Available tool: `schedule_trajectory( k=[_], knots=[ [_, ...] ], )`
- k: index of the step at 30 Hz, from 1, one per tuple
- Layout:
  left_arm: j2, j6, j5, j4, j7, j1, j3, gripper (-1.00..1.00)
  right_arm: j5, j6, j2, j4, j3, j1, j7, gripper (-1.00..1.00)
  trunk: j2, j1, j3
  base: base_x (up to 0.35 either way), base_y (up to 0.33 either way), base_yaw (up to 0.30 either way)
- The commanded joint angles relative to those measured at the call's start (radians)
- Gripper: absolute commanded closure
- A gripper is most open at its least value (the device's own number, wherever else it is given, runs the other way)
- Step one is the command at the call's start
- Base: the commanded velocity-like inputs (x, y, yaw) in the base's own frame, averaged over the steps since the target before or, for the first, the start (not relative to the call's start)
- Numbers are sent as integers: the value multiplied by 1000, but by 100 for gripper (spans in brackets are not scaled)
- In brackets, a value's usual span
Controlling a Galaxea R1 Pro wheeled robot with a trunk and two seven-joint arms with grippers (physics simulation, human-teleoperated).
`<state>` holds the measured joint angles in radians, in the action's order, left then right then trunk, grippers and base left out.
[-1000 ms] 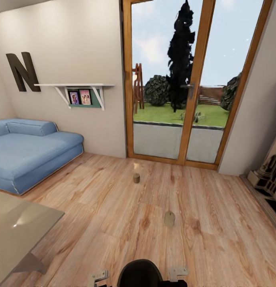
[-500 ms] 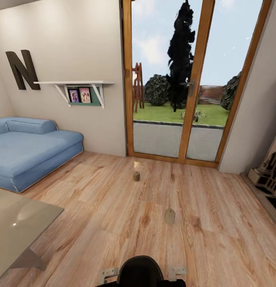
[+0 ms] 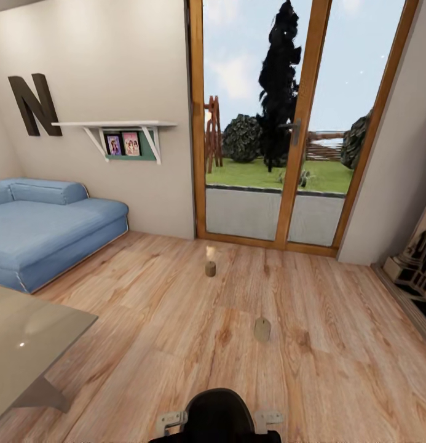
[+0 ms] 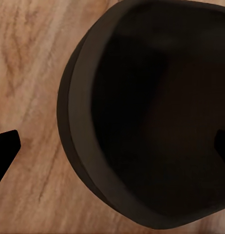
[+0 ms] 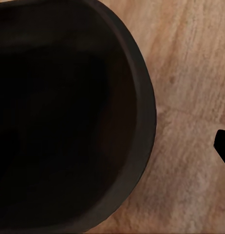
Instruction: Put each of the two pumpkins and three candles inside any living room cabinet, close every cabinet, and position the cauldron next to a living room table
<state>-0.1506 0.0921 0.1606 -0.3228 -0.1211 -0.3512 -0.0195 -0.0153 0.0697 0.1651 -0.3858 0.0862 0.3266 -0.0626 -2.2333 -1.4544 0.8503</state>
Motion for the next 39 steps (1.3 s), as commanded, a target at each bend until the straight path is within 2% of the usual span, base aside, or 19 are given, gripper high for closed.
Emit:
schedule_trajectory(
  k=[1,11,14,18,29,39],
  knots=[
    [-1,8,10,-2,-3,0,-2,-100,-2,7,0,-2,8,0,-7,-100,-8,-4,4,0,0,0],
    [-10,8,11,-2,-24,0,2,-100,-2,7,1,-2,9,0,-6,-100,-78,-42,36,0,0,0],
    [-13,9,11,-2,-87,0,43,-100,-2,7,1,-2,9,0,-6,-100,-99,-54,45,0,0,0],
    [-13,9,11,-2,-106,0,57,-100,-2,7,1,-2,9,0,-6,-100,-127,-69,57,0,0,0],
    [-10,9,16,-2,-107,0,59,-100,-2,7,1,-2,8,0,-6,-100,-204,-111,92,0,0,0],
    [-1,6,23,-2,-92,0,46,-100,-2,7,1,-2,8,0,-6,-100,-267,-146,124,0,0,0]
  ],
)
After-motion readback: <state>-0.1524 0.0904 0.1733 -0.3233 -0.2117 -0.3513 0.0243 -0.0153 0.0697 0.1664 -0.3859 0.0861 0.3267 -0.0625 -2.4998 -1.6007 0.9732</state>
